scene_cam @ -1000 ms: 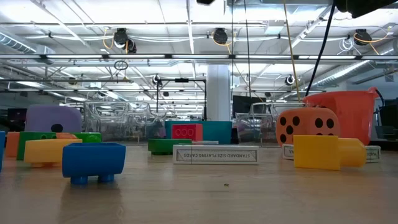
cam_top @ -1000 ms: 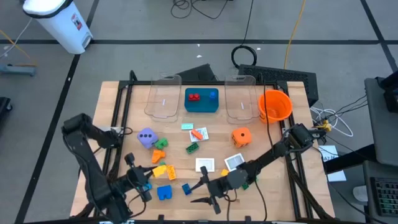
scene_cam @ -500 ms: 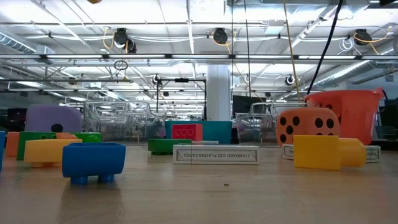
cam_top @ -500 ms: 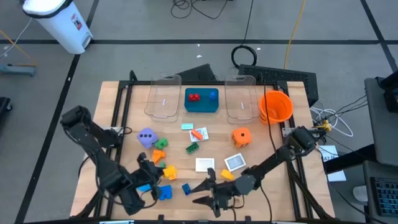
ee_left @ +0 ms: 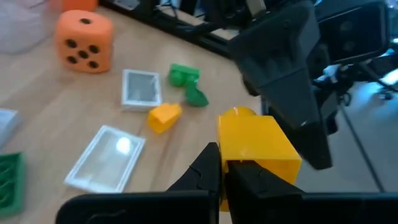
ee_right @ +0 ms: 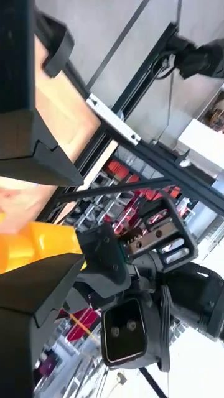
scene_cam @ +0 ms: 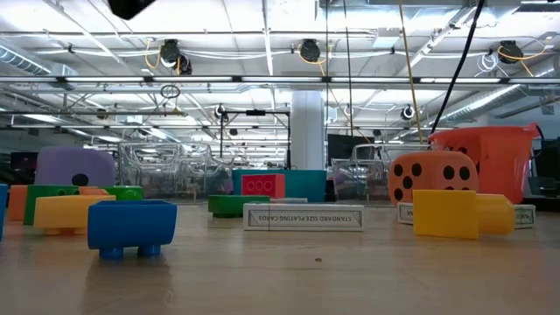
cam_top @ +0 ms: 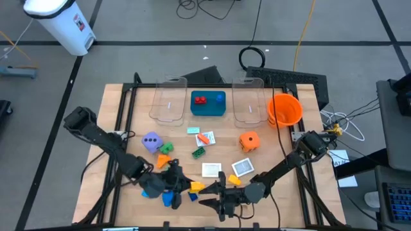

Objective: Pick & Place Toys
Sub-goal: Put the yellow game piece into the blue bin

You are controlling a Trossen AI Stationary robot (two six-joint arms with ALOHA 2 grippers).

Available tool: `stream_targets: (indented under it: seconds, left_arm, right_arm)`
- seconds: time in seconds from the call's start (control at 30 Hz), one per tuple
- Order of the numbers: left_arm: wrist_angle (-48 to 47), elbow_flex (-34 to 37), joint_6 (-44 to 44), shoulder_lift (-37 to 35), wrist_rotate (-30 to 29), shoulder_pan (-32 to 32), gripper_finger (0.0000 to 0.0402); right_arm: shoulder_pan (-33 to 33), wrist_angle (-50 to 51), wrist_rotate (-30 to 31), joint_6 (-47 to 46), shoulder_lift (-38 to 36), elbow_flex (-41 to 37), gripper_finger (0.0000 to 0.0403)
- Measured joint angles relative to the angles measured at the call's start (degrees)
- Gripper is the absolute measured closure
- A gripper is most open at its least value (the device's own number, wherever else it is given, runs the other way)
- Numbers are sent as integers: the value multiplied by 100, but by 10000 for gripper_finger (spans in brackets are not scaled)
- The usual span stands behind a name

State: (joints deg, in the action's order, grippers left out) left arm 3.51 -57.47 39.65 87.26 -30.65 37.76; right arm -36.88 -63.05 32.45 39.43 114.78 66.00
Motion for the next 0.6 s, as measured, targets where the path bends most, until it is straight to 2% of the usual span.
stream_targets:
  seconds: [0.13, 0.3, 0.6]
  left_arm:
    - [314, 58, -100, 2, 382, -160, 396]
    - [381, 76, -61, 2, 434, -216, 392]
    - [618, 70, -61, 5, 672, -206, 389]
  right_arm:
    - [-14, -16, 252, 46, 0, 2, 220]
    - [-15, -73, 574, 250, 0, 2, 220]
    - [3, -570, 793, 800, 0, 4, 220]
